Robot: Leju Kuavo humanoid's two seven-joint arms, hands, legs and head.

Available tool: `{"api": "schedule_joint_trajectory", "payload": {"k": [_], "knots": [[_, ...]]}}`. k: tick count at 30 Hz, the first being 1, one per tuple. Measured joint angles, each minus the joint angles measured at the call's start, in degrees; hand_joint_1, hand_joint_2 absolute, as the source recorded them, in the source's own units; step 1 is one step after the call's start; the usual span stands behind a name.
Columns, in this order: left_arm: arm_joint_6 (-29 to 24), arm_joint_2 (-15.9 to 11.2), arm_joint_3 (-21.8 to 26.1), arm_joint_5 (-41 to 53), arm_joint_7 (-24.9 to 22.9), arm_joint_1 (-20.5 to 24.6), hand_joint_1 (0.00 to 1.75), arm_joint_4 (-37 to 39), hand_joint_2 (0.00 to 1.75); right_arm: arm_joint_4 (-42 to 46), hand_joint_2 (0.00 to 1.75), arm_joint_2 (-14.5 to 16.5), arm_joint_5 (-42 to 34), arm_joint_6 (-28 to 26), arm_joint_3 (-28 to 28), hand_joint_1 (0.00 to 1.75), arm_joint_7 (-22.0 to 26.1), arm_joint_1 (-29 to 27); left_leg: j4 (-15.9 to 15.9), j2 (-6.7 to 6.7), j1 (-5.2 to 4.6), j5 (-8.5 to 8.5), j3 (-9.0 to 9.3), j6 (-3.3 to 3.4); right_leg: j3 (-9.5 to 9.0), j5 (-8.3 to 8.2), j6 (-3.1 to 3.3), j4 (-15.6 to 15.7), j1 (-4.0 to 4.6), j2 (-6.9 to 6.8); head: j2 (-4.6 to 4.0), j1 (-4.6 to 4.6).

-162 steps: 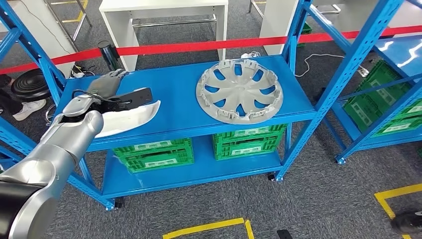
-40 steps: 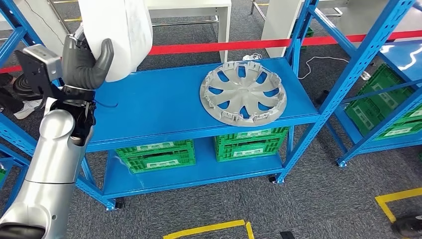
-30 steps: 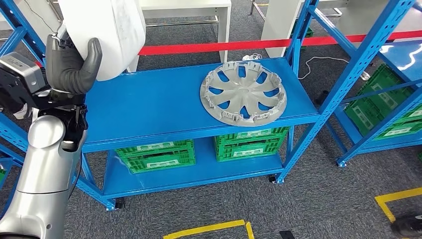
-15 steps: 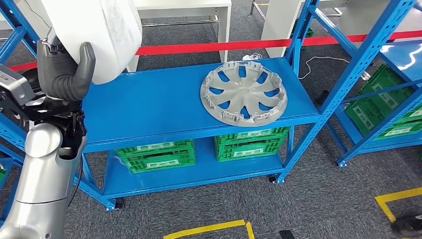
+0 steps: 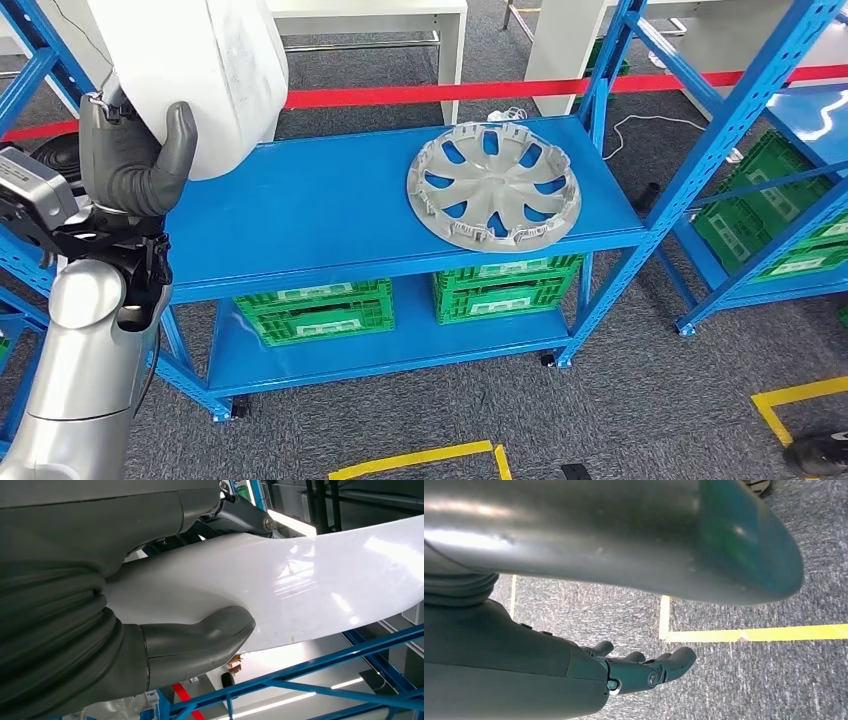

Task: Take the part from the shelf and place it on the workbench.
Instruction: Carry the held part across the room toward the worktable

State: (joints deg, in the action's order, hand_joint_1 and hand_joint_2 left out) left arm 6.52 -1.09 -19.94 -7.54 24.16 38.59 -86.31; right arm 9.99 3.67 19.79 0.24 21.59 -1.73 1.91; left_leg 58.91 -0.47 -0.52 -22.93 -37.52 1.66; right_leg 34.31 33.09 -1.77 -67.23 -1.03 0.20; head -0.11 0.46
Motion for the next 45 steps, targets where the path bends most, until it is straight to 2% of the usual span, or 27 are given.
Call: {"api": "schedule_joint_trajectory", "payload": {"k": [2, 3, 6, 7, 9, 11, 12, 13, 14, 17, 19, 22, 24, 26, 27, 28, 29, 31, 33, 34, 36, 38, 41, 42, 43, 44, 45], "knots": [[0.01, -0.09, -0.06, 0.0, 0.02, -0.01, 1.75, -0.05, 1.75, 0.0, 0.0, 0.01, -0.02, -0.07, 0.13, 0.0, -0.01, 0.1, 0.41, -0.1, -0.02, 0.28, -0.43, -0.57, -3.04, -2.45, 0.42, 5.96, 0.21, 0.08, 0.0, -0.01], [0.01, -0.14, -0.1, 0.0, 0.03, -0.01, 1.75, -0.09, 1.75, 0.0, 0.0, 0.03, -0.02, -0.09, 0.14, 0.0, -0.01, 0.14, 0.51, -0.17, -0.05, 0.51, -0.59, -0.96, -3.51, -2.82, 0.74, 7.28, 0.36, 0.12, 0.0, -0.01], [0.01, -0.36, -0.22, 0.01, 0.02, -0.01, 1.75, -0.17, 1.75, 0.0, 0.0, 0.18, -0.04, -0.12, 0.17, 0.0, 0.0, 0.15, 0.39, -0.35, -0.08, 1.16, -1.04, -2.28, -2.62, -3.75, 1.95, 7.6, 0.4, 0.06, 0.0, -0.04], [0.01, -0.51, -0.25, 0.02, 0.02, -0.01, 1.75, -0.18, 1.75, 0.0, 0.0, 0.26, -0.05, -0.13, 0.19, 0.0, 0.0, 0.15, 0.9, -0.33, -0.04, 0.44, -1.47, -2.68, -2.26, -4.25, 2.43, 7.72, 0.26, -0.03, 0.0, -0.09], [0.01, -0.79, -0.35, 0.02, 0.03, -0.02, 1.75, -0.17, 1.75, 0.0, 0.0, 0.41, -0.06, -0.16, 0.2, 0.0, 0.0, 0.15, 5.31, -0.21, 0.24, -3.76, -3.16, -3.41, -1.22, -5.34, 3.12, 7.91, 0.03, -0.23, 0.0, -0.23], [0.01, -0.93, -0.46, 0.02, 0.02, -0.13, 1.75, -0.15, 1.75, 0.0, 0.0, 0.37, -0.05, -0.17, 0.2, 0.0, 0.0, 0.11, 12.7, -0.06, 0.56, -8.72, -5.04, -4.03, 0.07, -6.32, 3.28, 7.87, 0.02, -0.31, 0.0, -0.34], [0.01, -0.99, -0.5, 0.02, 0.02, -0.24, 1.75, -0.14, 1.75, 0.0, 0.0, 0.37, -0.05, -0.17, 0.2, 0.0, 0.0, 0.09, 15.36, -0.01, 0.69, -9.87, -5.29, -4.25, 0.71, -6.81, 3.23, 7.85, 0.01, -0.34, 0.0, -0.33], [0.01, -1.05, -0.52, 0.02, 0.01, -0.33, 1.75, -0.14, 1.75, 0.0, 0.0, 0.38, -0.05, -0.17, 0.2, 0.0, 0.0, 0.09, 16.16, 0.04, 0.8, -9.85, -4.65, -4.36, 1.31, -7.27, 3.13, 7.82, 0.01, -0.37, 0.0, -0.34], [0.01, -1.1, -0.54, 0.02, 0.01, -0.39, 1.75, -0.14, 1.75, 0.0, 0.0, 0.39, -0.05, -0.17, 0.2, 0.0, 0.0, 0.09, 14.8, 0.1, 0.9, -8.91, -2.91, -4.41, 1.87, -7.71, 2.99, 7.79, -0.01, -0.39, 0.0, -0.34], [0.01, -1.1, -0.56, 0.02, 0.03, -0.42, 1.75, -0.26, 1.75, 0.0, 0.0, 0.42, -0.05, -0.17, 0.2, 0.0, 0.0, 0.11, 3.55, 0.14, 0.89, -6.7, 5.54, -4.06, 3.0, -8.89, 2.19, 7.69, -0.03, -0.4, 0.0, -0.31], [0.01, -1.11, -0.59, 0.02, 0.04, -0.41, 1.75, -0.39, 1.75, 0.0, 0.0, 0.42, -0.06, -0.17, 0.21, 0.0, 0.01, 0.13, 0.08, 0.0, 0.6, -7.01, 7.53, -3.34, 3.21, -9.65, 1.45, 7.74, 0.02, -0.36, 0.0, -0.33], [0.01, -1.2, -0.61, 0.02, 0.04, -0.31, 1.75, -0.44, 1.75, 0.0, 0.0, 0.42, -0.05, -0.16, 0.23, 0.0, 0.02, 0.03, -0.16, 0.1, 0.59, -5.87, 6.7, -1.72, 3.58, -9.74, 0.3, 7.56, -0.1, -0.26, 0.0, -0.42], [0.04, -1.25, -0.61, -0.03, 0.18, -0.22, 1.75, -0.44, 1.75, 0.0, 0.0, 0.46, -0.05, -0.13, 0.25, 0.0, 0.23, 0.01, -0.41, 0.28, 0.73, -4.64, 5.76, -0.75, 5.04, -5.81, -0.18, 3.91, -0.18, -0.21, 0.0, -0.36], [0.14, -1.45, -0.61, -0.13, 0.44, -0.27, 1.75, -0.39, 1.75, 0.0, 0.0, 0.49, -0.05, -0.09, 0.3, 0.0, 0.56, 0.05, -0.29, 0.31, 0.6, -3.43, 4.18, -0.35, 7.22, -0.54, -0.42, -3.23, -0.1, -0.19, 0.0, -0.31], [0.19, -1.58, -0.61, -0.17, 0.55, -0.35, 1.75, -0.35, 1.75, 0.0, 0.0, 0.48, -0.05, -0.08, 0.35, 0.0, 0.67, 0.05, -0.18, 0.3, 0.52, -2.87, 3.32, -0.3, 7.81, 0.76, -0.45, -6.29, -0.05, -0.19, 0.0, -0.31], [0.23, -1.71, -0.61, -0.19, 0.63, -0.42, 1.75, -0.32, 1.75, 0.0, 0.0, 0.48, -0.05, -0.07, 0.42, 0.0, 0.71, 0.04, -0.03, 0.29, 0.43, -2.3, 2.44, -0.31, 7.59, 0.8, -0.4, -7.84, 0.03, -0.19, 0.0, -0.31], [0.25, -1.82, -0.61, -0.2, 0.67, -0.48, 1.75, -0.29, 1.75, 0.0, 0.0, 0.48, -0.05, -0.06, 0.47, 0.0, 0.75, 0.04, 0.13, 0.28, 0.36, -1.76, 1.58, -0.37, 6.37, -0.18, -0.24, -7.44, 0.11, -0.19, 0.0, -0.3], [0.25, -1.99, -0.61, -0.2, 0.73, -0.55, 1.75, -0.31, 1.75, 0.0, 0.0, 0.48, -0.05, -0.02, 0.54, 0.0, 0.86, 0.1, 0.4, 0.25, 0.25, -0.76, 0.21, -0.56, 1.18, -2.45, 0.5, -1.07, 0.38, -0.16, 0.0, -0.31], [0.26, -2.15, -0.61, -0.21, 0.8, -0.54, 1.75, -0.38, 1.75, 0.0, 0.0, 0.43, -0.05, 0.04, 0.56, 0.0, 0.99, 0.22, 0.5, 0.27, 0.12, 0.16, -0.56, -1.05, -3.43, -2.57, 1.32, 5.84, 0.81, -0.15, 0.0, -0.34], [0.27, -2.21, -0.61, -0.22, 0.85, -0.52, 1.75, -0.42, 1.75, 0.0, 0.0, 0.42, -0.05, 0.07, 0.57, 0.0, 1.03, 0.25, 0.45, 0.29, 0.14, 0.61, -0.69, -1.38, -4.41, -2.2, 1.67, 7.64, 1.0, -0.12, 0.0, -0.28], [0.29, -2.33, -0.63, -0.23, 0.95, -0.5, 1.75, -0.44, 1.75, 0.0, 0.0, 0.44, -0.05, 0.1, 0.59, 0.0, 1.09, 0.22, 0.11, 0.31, 0.16, 1.5, -0.8, -2.12, -4.14, -2.91, 2.26, 8.34, 1.07, -0.14, 0.0, -0.14], [0.32, -2.7, -0.63, -0.27, 1.02, -0.46, 1.75, -0.4, 1.75, 0.0, 0.0, 0.49, -0.02, 0.11, 0.61, 0.0, 1.16, 0.25, 1.06, 0.23, 0.23, -0.01, -1.59, -2.79, -3.28, -4.17, 2.98, 8.77, 0.7, -0.38, 0.0, -0.13], [0.36, -3.3, -0.64, -0.4, 1.16, -0.5, 1.75, -0.27, 1.75, 0.0, 0.0, 0.52, 0.03, 0.14, 0.62, 0.0, 1.22, 0.26, 9.16, 0.18, 0.67, -7.89, -3.87, -3.73, -1.14, -6.23, 3.49, 8.92, 0.42, -0.63, 0.0, -0.19], [0.36, -3.48, -0.65, -0.48, 1.21, -0.59, 1.75, -0.19, 1.75, 0.0, 0.0, 0.52, 0.05, 0.14, 0.62, 0.0, 1.22, 0.23, 12.6, 0.2, 0.83, -9.62, -4.33, -4.01, -0.27, -6.9, 3.46, 8.88, 0.41, -0.67, 0.0, -0.19], [0.36, -3.67, -0.66, -0.56, 1.25, -0.7, 1.75, -0.11, 1.75, 0.0, 0.0, 0.52, 0.08, 0.15, 0.62, 0.0, 1.22, 0.2, 14.97, 0.21, 0.96, -9.95, -4.25, -4.22, 0.64, -7.58, 3.37, 8.82, 0.39, -0.72, 0.0, -0.18], [0.36, -3.86, -0.66, -0.63, 1.31, -0.82, 1.75, -0.03, 1.75, 0.0, 0.0, 0.52, 0.09, 0.15, 0.62, 0.0, 1.2, 0.17, 15.71, 0.21, 1.06, -9.09, -3.37, -4.37, 1.57, -8.25, 3.23, 8.74, 0.35, -0.77, 0.0, -0.19], [0.36, -3.99, -0.67, -0.69, 1.35, -0.9, 1.75, 0.04, 1.75, 0.0, 0.0, 0.52, 0.1, 0.16, 0.63, 0.0, 1.15, 0.15, 14.27, 0.22, 1.15, -7.54, -1.42, -4.45, 2.47, -8.89, 3.03, 8.62, 0.27, -0.82, 0.0, -0.19]]}}
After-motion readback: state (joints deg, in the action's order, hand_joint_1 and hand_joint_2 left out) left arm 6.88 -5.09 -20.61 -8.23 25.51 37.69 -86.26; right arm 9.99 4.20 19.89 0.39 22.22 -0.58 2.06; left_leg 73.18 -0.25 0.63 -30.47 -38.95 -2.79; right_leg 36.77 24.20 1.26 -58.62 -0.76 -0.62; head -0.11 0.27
